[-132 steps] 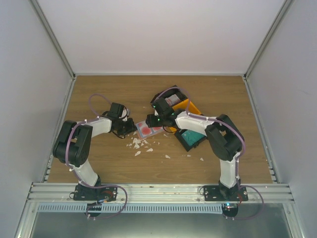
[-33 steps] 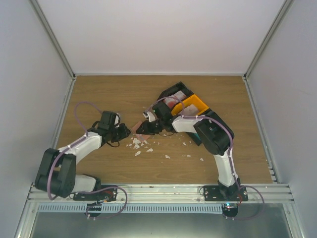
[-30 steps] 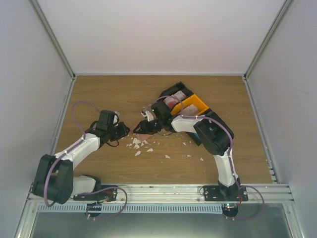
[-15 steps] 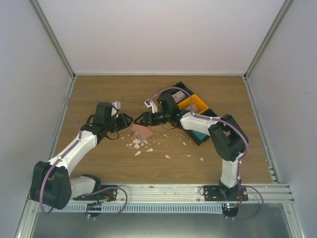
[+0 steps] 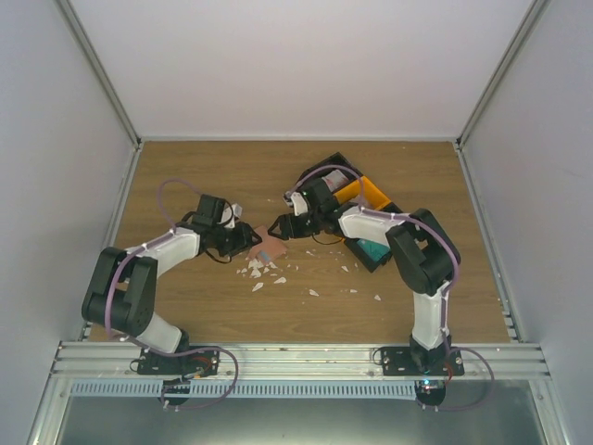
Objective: Put the credit cards into the card holder
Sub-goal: Turn over the card holder at the center of the board.
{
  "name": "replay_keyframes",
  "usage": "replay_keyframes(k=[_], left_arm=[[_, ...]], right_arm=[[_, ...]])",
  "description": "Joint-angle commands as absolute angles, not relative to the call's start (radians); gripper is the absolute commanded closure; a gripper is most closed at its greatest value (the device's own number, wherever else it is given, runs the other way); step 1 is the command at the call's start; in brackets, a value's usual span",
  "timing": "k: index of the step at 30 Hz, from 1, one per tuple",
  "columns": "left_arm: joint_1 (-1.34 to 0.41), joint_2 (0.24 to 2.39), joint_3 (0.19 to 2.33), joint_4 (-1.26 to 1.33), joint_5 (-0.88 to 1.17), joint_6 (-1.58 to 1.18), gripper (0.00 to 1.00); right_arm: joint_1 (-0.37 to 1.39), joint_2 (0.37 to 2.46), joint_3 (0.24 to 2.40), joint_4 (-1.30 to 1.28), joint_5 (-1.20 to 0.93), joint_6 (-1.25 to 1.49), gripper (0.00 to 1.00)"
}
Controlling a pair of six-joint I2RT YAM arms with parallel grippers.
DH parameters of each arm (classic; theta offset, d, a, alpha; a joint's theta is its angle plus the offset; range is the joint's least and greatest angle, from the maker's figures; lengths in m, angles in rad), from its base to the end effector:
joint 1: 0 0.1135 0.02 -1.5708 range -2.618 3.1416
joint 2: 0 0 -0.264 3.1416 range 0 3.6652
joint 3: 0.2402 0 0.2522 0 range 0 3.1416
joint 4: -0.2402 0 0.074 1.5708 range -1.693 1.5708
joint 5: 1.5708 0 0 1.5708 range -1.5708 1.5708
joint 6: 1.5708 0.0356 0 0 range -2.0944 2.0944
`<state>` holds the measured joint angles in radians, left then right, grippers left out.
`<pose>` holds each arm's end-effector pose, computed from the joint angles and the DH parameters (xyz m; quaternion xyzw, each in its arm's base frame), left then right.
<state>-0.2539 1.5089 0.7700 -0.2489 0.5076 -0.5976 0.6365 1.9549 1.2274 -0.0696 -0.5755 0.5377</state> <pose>0.2696 -0.0878 0.1686 -0.0874 0.9258 -0.3339 0.1540 0.3217 0.2619 0.1659 -0.1508 0.8817 0.4192 0.1556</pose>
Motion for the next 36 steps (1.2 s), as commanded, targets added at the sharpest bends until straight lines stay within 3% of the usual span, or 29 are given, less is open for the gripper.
replay_keyframes(k=[1,15,21,27,32,36], left_arm=[[-0.261,1.549,0.805,-0.208,0.509,-0.574,0.56],[-0.261,1.693,0.802,-0.252,0.344,-0.561,0.66],[-0.257,1.720,0.773,-0.268,0.298,-0.548,0.83],[-0.256,1.732,0.754,-0.251,0.300,-0.541,0.86],[-0.253,1.722,0.752,-0.247,0.298,-0.535,0.86],[-0.255,1.703,0.752,-0.242,0.306,-0.529,0.85]], right_arm=[[0.650,2.014,1.276,-0.136,-0.570,0.460,0.42],[0.662,2.076,1.295,-0.165,-0.614,0.453,0.44],[0.637,2.087,1.272,-0.119,-0.679,0.481,0.43],[0.630,2.133,1.262,-0.019,-0.819,0.523,0.44],[0.628,2.147,1.226,0.128,-0.849,0.580,0.53],[0.627,2.136,1.216,0.168,-0.831,0.591,0.72]])
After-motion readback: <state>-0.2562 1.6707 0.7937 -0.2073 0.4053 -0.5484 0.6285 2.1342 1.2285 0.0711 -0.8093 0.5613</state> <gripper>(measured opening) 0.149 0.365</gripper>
